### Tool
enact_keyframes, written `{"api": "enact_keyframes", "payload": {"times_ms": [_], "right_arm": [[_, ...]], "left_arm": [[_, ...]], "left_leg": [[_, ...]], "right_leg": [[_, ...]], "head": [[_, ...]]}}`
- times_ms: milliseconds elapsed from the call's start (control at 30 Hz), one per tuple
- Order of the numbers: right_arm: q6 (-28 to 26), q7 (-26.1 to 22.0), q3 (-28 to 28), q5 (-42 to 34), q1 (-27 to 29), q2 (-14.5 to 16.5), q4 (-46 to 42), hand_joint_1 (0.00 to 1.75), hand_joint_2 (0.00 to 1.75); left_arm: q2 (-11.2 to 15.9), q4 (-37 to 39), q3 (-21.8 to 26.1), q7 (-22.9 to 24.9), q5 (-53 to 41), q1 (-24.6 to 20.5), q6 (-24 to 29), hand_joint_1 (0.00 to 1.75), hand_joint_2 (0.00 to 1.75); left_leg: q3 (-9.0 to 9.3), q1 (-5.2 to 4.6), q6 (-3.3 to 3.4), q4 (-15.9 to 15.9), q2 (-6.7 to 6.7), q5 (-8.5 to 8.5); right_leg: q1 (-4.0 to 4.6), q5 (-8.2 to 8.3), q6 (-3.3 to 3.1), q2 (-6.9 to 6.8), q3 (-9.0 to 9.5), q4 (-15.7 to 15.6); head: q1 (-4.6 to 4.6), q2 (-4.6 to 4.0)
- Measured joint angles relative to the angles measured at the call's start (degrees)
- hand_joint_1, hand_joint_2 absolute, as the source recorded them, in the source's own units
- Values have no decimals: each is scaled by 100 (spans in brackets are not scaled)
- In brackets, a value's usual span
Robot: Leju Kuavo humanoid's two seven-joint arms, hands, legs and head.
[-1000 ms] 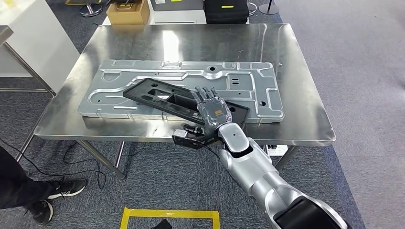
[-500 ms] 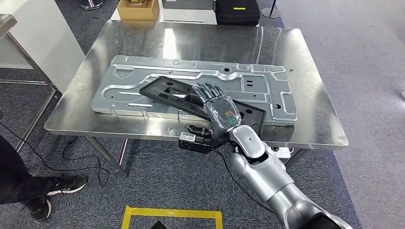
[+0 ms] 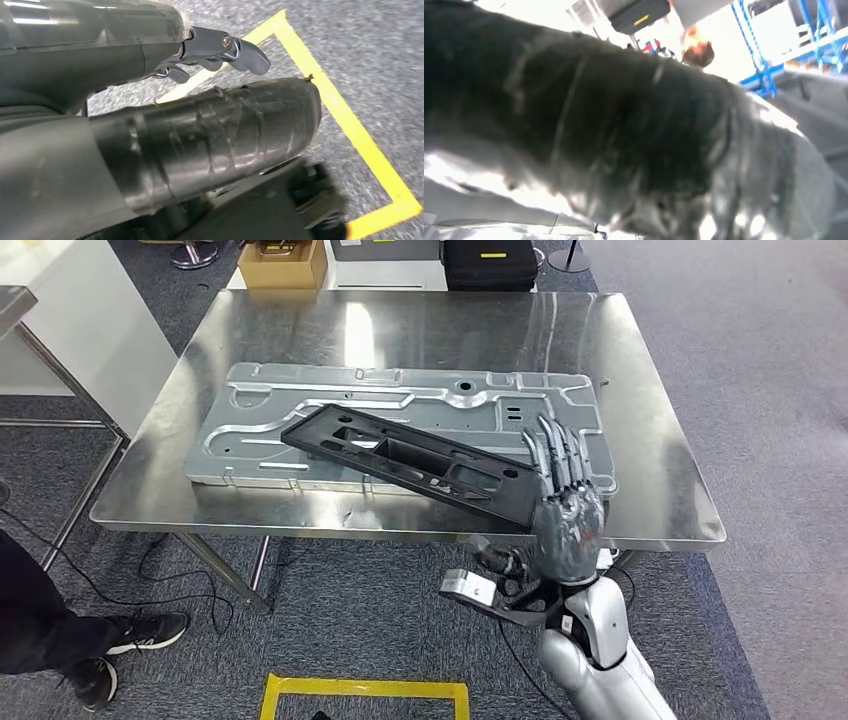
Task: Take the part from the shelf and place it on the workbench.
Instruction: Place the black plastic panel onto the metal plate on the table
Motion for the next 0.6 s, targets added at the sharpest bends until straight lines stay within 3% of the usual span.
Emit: {"api": "enact_keyframes", "payload": {"times_ms": [33,100,167,267,333,433,467,500,533,600], "right_arm": [[-22,-141,-141,-28,195,2,-207,0,0],[-36,-446,-441,-97,537,37,-592,0,0],[-40,-732,-773,-178,843,111,-936,0,0],[-44,-1085,-1170,-307,1250,251,-1351,0,0],[-44,-1267,-1392,-379,1513,349,-1575,0,0],[-44,-1461,-1714,-475,1868,505,-1792,0,0],[-44,-1515,-1806,-507,1972,553,-1835,0,0],[-44,-1563,-1877,-534,2055,592,-1867,0,0],[-44,-1600,-1931,-553,2112,627,-1897,0,0],[-44,-1662,-2002,-576,2178,683,-1963,0,0]], "left_arm": [[4,0,18,-11,24,23,23,0,0],[7,0,49,-25,64,44,65,0,0],[8,0,85,-29,97,48,102,0,0],[11,0,127,-31,159,75,166,0,0],[10,0,139,-32,200,80,209,0,0],[10,0,155,-52,256,83,242,0,0],[10,0,160,-64,271,88,244,0,0],[10,0,164,-73,286,92,247,0,0],[10,0,168,-78,298,94,250,0,0],[3,0,173,-80,315,91,254,0,0]], "left_leg": [[101,23,-22,-197,2,152],[488,50,-43,-961,6,504],[733,38,8,-1451,-8,638],[766,10,154,-1536,-21,652],[784,24,250,-1589,-15,695],[776,9,325,-1604,-9,713],[771,0,330,-1599,-9,712],[769,-10,332,-1593,-10,711],[770,-19,331,-1586,-12,708],[778,-36,324,-1575,-12,703]], "right_leg": [[-16,-12,18,2,4,13],[-38,-48,75,8,8,60],[-31,-77,152,10,0,104],[-37,-75,260,12,9,98],[-59,-235,311,24,-65,289],[-68,-777,349,48,-503,1279],[-68,-865,355,52,-620,1549],[-68,-846,353,53,-646,1629],[-67,-726,339,54,-561,1485],[-50,-391,276,57,-164,743]], "head": [[-1,0],[-1,0],[5,0],[7,0],[8,0],[9,0],[9,0],[9,0],[9,0],[9,0]]}}
